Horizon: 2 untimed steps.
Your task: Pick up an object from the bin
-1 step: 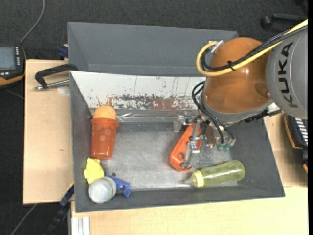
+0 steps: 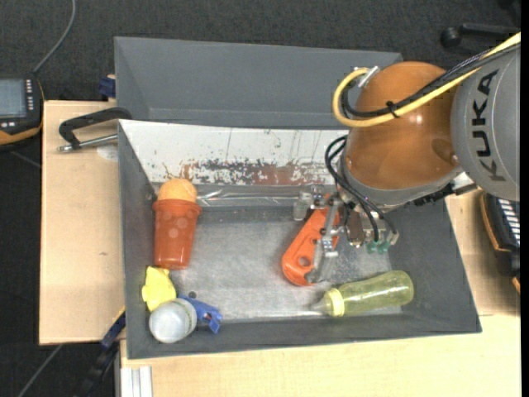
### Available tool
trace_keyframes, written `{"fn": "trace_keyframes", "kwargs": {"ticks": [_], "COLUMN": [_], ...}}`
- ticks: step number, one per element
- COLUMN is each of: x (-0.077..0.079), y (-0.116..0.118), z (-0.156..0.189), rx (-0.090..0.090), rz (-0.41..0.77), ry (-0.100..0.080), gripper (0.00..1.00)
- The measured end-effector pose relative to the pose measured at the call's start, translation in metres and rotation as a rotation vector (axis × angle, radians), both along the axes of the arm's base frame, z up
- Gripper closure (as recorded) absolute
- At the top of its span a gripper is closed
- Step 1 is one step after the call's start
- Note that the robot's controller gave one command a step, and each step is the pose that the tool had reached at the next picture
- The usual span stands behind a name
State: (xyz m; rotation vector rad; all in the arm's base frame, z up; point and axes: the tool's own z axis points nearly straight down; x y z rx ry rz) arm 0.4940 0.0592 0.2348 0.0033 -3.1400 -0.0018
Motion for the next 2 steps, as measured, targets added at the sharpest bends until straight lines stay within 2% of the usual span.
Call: {"fn": "trace_keyframes", "kwargs": {"ticks": [1,2], "x": [0.007,0.01], "y": [0.0,-0.037], "z": [-0.006,-0.072], "rx": [0.0,0.001], "rz": [0.072,0.028], "ry": [-0.002,-0.006], "gripper": [0.0,0.0]}}
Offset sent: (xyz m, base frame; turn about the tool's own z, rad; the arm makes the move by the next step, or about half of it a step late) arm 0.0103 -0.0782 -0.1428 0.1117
